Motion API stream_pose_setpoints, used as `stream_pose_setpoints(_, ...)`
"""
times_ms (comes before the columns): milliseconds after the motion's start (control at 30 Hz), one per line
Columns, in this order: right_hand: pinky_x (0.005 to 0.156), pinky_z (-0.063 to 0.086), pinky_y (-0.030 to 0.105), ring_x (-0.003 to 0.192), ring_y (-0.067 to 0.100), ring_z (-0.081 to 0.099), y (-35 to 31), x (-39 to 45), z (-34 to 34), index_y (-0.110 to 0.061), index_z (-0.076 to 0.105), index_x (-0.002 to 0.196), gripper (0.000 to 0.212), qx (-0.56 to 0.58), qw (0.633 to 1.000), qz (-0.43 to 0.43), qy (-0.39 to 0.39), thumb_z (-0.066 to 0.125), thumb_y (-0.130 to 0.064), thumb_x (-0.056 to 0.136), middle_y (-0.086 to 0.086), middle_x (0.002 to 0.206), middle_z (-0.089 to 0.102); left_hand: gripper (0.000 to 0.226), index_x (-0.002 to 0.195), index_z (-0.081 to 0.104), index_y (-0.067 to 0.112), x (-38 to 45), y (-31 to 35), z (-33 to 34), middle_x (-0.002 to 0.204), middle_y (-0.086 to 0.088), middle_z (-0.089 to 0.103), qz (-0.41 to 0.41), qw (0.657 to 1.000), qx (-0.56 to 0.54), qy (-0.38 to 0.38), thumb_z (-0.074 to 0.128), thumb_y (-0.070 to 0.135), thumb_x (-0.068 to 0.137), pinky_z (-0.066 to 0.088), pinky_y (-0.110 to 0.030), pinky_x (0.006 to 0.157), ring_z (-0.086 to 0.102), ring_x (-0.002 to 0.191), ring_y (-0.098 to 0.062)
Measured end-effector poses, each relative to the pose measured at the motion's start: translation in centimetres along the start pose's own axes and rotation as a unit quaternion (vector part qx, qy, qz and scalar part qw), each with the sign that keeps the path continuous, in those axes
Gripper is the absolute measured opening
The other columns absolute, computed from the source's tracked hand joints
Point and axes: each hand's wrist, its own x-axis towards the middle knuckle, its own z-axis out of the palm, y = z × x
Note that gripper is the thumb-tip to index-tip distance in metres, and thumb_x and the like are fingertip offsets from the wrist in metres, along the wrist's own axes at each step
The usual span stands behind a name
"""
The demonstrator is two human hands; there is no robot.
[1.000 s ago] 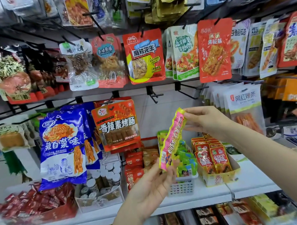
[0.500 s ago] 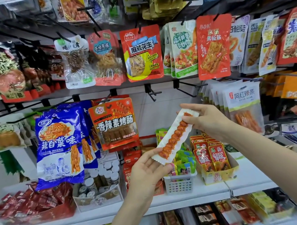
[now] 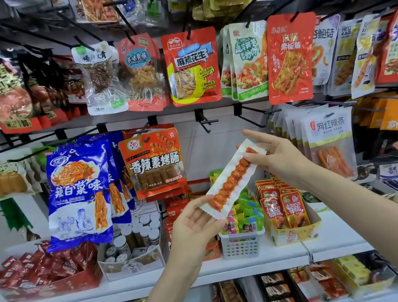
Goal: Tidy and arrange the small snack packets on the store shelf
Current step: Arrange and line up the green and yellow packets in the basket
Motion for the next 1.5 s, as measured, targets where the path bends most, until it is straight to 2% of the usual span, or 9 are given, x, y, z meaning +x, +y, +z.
stream_pose_setpoints(167,0.081,0.057,0.026,0.093,0.02,0.071,0.5,0.0,0.2,-0.007,0.065,0.119,0.036,0.012,1.0,-0.007,-0.004,0.07,-0.007,0.083,0.01,0.101,0.075,0.06,0.132,0.053,0.018,0.8,0.9,0.9,0.125,-0.02,0.066,-0.204,0.951,-0.229,-0.034,0.054,0.058,0.087,0.058,-0.046,0.087,0.065,0.112,-0.039)
stream_pose_setpoints(267,0.081,0.055,0.022,0.098,0.018,0.07,0.4,-0.1,0.2,-0.015,0.072,0.099,0.021,0.017,0.999,-0.033,-0.021,0.073,-0.013,0.078,0.011,0.109,0.073,0.049,0.127,0.059,0.002,1.5,0.7,1.1,0.12,-0.027,0.065,-0.276,0.92,-0.273,-0.052,0.052,0.04,0.097,0.062,-0.031,0.069,0.07,0.086,-0.029)
stream_pose_setpoints(367,0.097,0.052,0.032,0.113,0.022,0.066,0.4,0.1,-0.8,-0.02,0.073,0.105,0.027,-0.001,0.998,-0.014,-0.061,0.074,-0.019,0.078,0.006,0.119,0.07,0.043,0.124,0.064,-0.001,2.0,0.2,0.8,0.112,-0.021,0.068,-0.207,0.94,-0.267,-0.038,0.066,0.003,0.082,0.059,-0.023,0.064,0.069,0.078,-0.02)
stream_pose_setpoints(533,0.102,0.049,0.038,0.118,0.028,0.062,1.2,-0.1,-2.0,-0.021,0.057,0.135,0.042,0.029,0.982,0.079,-0.166,0.055,-0.006,0.096,0.016,0.127,0.065,0.042,0.126,0.059,0.016,3.0,-1.4,-0.4,0.106,0.006,0.076,-0.072,0.996,-0.015,0.054,0.063,-0.003,0.089,0.059,-0.027,0.077,0.074,0.091,-0.013)
stream_pose_setpoints(667,0.086,0.055,0.021,0.101,0.015,0.07,1.7,0.3,-1.9,-0.028,0.05,0.139,0.059,-0.133,0.985,0.073,-0.083,0.068,-0.037,0.084,-0.001,0.105,0.075,0.038,0.122,0.062,0.022,3.9,-2.7,-1.3,0.103,0.018,0.074,-0.023,0.988,0.13,0.08,0.067,0.002,0.09,0.059,-0.032,0.085,0.072,0.096,-0.012)
stream_pose_setpoints(933,0.071,0.061,0.029,0.078,0.017,0.074,4.7,3.3,-3.2,-0.024,0.077,0.095,0.015,-0.216,0.974,0.028,0.061,0.073,-0.026,0.081,-0.001,0.085,0.077,0.004,0.091,0.066,0.01,9.0,-6.4,-3.5,0.082,0.001,0.074,-0.015,0.974,0.174,0.145,0.065,0.008,0.093,0.057,-0.022,0.06,0.072,0.075,-0.011)
stream_pose_setpoints(1100,0.081,0.059,0.039,0.074,0.013,0.073,7.2,5.8,-4.5,-0.02,0.076,0.107,0.023,-0.323,0.917,-0.032,0.231,0.072,-0.031,0.087,0.0,0.087,0.077,0.011,0.097,0.067,0.019,14.5,-9.0,-5.0,0.101,0.01,0.066,0.022,0.905,0.414,0.098,0.061,0.01,0.095,0.045,-0.006,0.079,0.063,0.096,-0.005)
stream_pose_setpoints(1267,0.09,0.054,0.043,0.09,0.021,0.072,8.7,7.7,-4.5,-0.014,0.074,0.112,0.033,-0.385,0.889,-0.036,0.246,0.069,-0.036,0.088,0.011,0.095,0.076,0.045,0.137,0.053,0.011,19.5,-10.9,-3.7,0.143,-0.005,0.048,0.061,0.826,0.559,-0.037,0.056,0.034,0.098,0.029,-0.03,0.114,0.04,0.136,-0.021)
stream_pose_setpoints(1500,0.1,0.049,0.035,0.109,0.015,0.066,10.3,8.9,-4.0,-0.01,0.074,0.112,0.035,-0.414,0.878,-0.041,0.236,0.07,-0.034,0.088,0.01,0.11,0.072,0.076,0.155,0.024,0.019,23.8,-13.2,-2.2,0.165,0.001,0.015,0.007,0.734,0.666,-0.133,0.035,0.066,0.096,0.011,-0.038,0.122,0.011,0.151,-0.019)
